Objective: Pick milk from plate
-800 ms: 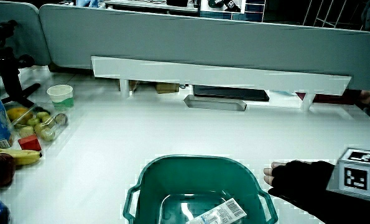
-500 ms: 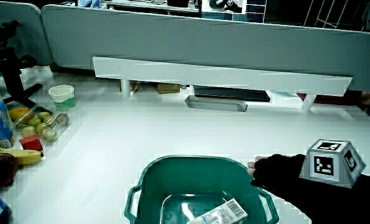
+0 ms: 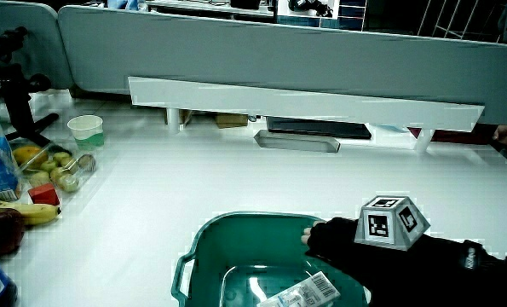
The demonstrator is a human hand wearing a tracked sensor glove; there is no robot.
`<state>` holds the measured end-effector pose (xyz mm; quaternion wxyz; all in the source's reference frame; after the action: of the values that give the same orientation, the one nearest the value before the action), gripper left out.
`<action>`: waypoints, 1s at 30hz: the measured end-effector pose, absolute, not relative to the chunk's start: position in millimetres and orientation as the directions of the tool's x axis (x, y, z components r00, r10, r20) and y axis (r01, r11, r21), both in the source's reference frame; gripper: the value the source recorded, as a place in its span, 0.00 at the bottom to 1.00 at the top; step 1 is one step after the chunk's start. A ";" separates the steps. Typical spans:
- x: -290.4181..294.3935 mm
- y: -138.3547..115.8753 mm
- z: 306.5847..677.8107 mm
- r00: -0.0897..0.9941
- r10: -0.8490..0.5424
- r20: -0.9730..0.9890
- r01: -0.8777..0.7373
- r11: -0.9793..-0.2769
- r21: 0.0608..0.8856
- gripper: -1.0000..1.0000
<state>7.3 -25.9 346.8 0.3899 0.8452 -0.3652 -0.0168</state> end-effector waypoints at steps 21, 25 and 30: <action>-18.3 -31.8 379.1 0.724 -0.623 0.297 -0.606 -0.368 0.706 0.50; -18.4 -31.3 378.1 0.704 -0.633 0.322 -0.643 -0.376 0.667 0.54; -19.0 -31.0 380.4 0.705 -0.632 0.323 -0.650 -0.392 0.652 0.61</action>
<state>-19.0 -31.0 380.4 0.3958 0.8341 -0.3841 0.0111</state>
